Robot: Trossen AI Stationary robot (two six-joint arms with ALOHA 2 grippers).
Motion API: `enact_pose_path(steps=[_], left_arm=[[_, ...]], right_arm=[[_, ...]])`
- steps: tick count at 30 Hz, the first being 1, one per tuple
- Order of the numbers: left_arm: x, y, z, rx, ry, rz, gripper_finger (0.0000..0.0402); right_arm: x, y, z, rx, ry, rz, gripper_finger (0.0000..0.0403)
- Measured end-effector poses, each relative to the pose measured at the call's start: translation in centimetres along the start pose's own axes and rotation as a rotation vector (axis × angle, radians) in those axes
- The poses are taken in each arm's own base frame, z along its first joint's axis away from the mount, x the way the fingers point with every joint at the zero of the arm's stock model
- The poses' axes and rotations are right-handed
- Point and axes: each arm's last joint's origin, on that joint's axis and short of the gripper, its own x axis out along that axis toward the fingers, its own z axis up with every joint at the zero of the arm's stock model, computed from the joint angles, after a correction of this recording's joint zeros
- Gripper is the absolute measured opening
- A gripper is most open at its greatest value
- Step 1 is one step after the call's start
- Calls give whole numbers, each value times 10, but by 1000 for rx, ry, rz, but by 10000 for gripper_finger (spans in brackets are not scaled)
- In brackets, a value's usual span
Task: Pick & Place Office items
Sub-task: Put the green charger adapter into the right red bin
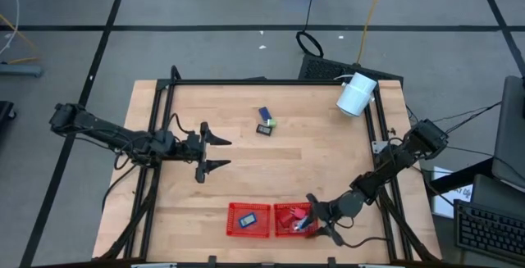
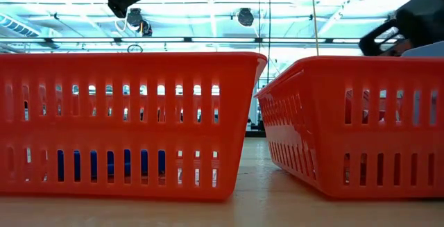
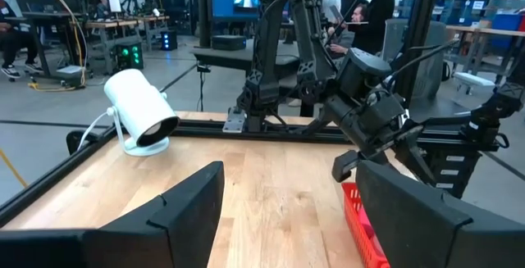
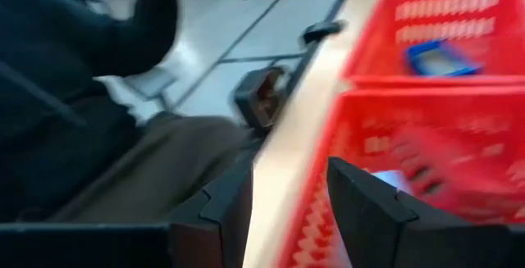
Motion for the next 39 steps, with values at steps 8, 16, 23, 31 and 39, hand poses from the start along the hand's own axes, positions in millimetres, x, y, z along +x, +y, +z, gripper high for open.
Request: enact_pose_path(steps=[8, 16, 23, 31, 39], left_arm=[[0, 0, 0, 1, 0, 0, 284], [0, 0, 0, 1, 0, 0, 279], [0, 0, 0, 1, 0, 0, 278], [0, 0, 0, 1, 0, 0, 295], [0, 0, 0, 1, 0, 0, 294]], right_arm=[[0, -4, 0, 75, 61, 73, 138], [1, -15, 3, 77, 34, -9, 124], [1, -20, 2, 48, 35, -79, 115], [0, -24, 2, -61, 4, -203, 107], [-2, -21, 9, -140, -42, -206, 96]])
